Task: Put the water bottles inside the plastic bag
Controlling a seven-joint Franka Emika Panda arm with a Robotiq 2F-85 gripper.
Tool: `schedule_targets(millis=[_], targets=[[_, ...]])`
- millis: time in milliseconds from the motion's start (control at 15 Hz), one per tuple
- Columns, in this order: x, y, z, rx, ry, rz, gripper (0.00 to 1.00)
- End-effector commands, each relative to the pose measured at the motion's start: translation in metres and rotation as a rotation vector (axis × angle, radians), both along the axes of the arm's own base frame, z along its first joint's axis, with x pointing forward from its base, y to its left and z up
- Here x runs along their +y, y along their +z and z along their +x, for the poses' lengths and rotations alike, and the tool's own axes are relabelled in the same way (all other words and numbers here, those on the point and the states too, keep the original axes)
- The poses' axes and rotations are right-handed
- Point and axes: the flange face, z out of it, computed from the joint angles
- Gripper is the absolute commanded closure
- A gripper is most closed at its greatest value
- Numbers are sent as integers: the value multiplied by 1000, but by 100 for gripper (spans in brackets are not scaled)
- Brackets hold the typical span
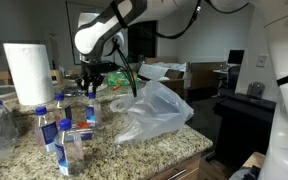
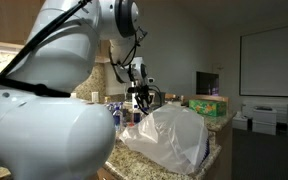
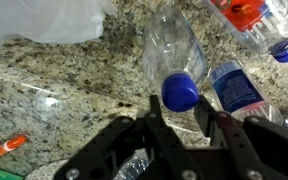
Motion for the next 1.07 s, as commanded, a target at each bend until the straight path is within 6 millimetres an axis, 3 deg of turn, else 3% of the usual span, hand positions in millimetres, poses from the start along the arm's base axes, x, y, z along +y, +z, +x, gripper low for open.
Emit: schedule_targets(millis=[0, 333, 400, 467, 533, 600, 1000], targets=[[3, 3, 0, 20, -34, -28, 30], [5, 4, -3, 74, -26, -38, 0], [5, 4, -4, 84, -27, -40, 14], [5, 3, -5, 88, -27, -41, 19], [6, 3, -5, 89, -26, -39, 31], [6, 3, -5, 92, -26, -39, 31], [8, 2, -5, 91, -29, -41, 71]])
